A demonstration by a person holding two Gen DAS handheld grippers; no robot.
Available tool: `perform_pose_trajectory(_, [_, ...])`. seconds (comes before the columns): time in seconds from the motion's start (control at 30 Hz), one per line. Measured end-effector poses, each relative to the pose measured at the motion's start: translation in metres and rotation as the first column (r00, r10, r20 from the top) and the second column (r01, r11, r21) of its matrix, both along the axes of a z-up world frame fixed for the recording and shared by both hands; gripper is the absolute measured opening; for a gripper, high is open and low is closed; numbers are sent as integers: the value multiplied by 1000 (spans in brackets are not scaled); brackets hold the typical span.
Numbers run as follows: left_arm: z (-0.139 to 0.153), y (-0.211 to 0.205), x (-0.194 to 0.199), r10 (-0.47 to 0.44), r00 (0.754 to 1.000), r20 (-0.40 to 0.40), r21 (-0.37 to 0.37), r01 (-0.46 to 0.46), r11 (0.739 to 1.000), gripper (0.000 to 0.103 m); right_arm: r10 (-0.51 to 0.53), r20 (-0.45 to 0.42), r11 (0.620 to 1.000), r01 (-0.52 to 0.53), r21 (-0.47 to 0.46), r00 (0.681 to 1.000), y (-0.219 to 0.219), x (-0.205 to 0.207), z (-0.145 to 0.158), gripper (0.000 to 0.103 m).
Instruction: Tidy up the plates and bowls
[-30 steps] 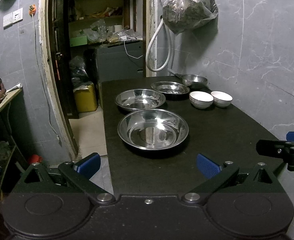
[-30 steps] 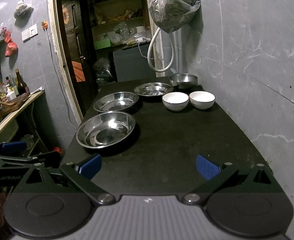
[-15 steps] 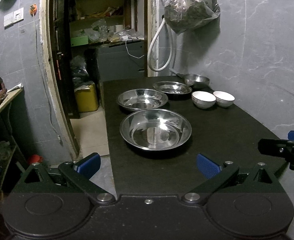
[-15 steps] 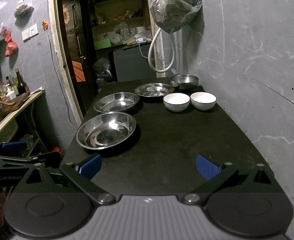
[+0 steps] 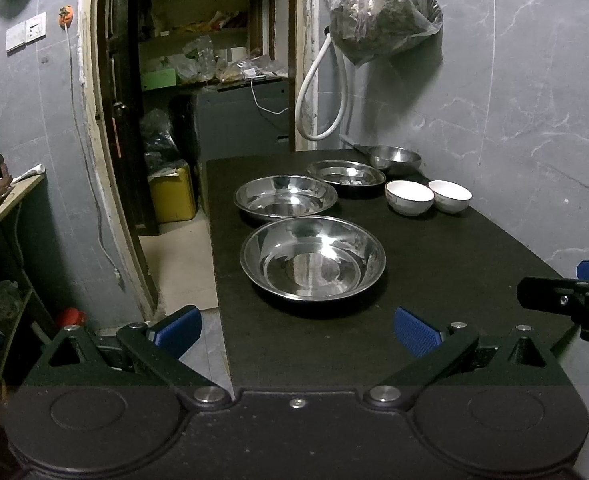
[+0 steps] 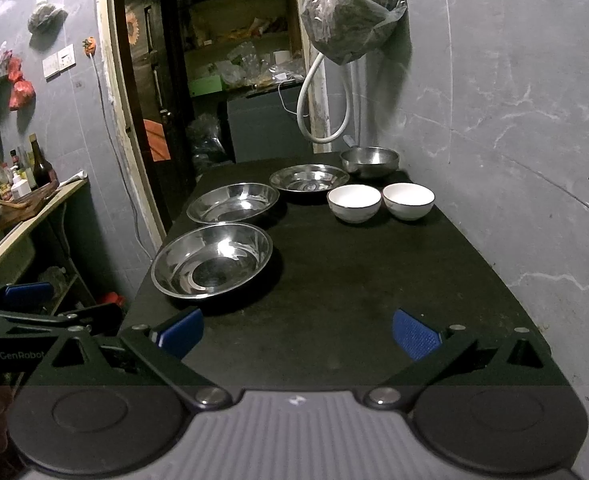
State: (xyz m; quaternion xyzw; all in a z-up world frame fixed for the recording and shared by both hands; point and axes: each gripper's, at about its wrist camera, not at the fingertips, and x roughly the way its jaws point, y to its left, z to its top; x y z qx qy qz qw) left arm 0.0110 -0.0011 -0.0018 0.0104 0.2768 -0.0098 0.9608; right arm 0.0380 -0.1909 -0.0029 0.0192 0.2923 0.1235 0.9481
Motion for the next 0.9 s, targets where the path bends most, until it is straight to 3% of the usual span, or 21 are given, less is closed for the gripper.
perform_pose_trajectory(0.9, [-15,3,29,13,998,-60,-3,-13,1000,102,4,-63,1000,-5,-12,998,7,26,-12,103])
